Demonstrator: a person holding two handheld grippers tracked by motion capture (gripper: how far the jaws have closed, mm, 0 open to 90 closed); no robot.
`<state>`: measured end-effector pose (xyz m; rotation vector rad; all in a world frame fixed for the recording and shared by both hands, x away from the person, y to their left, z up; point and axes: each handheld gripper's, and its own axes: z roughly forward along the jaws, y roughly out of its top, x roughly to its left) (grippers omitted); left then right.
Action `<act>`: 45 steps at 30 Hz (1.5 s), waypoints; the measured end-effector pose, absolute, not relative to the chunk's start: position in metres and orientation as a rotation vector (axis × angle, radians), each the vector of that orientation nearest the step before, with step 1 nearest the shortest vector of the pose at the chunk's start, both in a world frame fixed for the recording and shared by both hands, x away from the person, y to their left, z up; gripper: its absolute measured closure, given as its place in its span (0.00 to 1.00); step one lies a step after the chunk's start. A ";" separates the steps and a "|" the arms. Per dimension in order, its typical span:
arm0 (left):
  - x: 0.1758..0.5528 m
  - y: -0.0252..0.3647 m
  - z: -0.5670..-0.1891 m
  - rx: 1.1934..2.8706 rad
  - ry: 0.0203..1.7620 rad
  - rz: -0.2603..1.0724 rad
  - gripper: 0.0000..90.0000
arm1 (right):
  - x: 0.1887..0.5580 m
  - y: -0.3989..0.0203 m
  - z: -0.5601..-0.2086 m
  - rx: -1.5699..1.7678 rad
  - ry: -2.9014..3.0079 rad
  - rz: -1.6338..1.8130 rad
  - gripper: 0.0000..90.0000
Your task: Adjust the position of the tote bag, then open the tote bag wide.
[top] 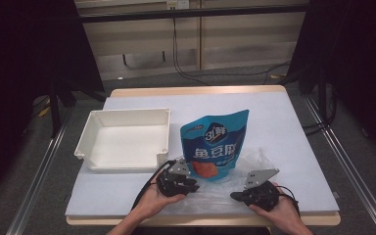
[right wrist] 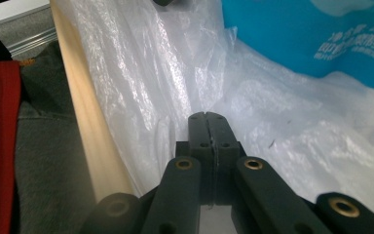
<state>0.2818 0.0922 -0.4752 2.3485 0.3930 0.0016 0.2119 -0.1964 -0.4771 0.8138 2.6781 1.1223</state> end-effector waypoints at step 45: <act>0.278 0.141 -0.430 2.132 0.461 0.081 0.19 | 0.205 -0.234 -0.450 1.006 2.213 1.463 0.29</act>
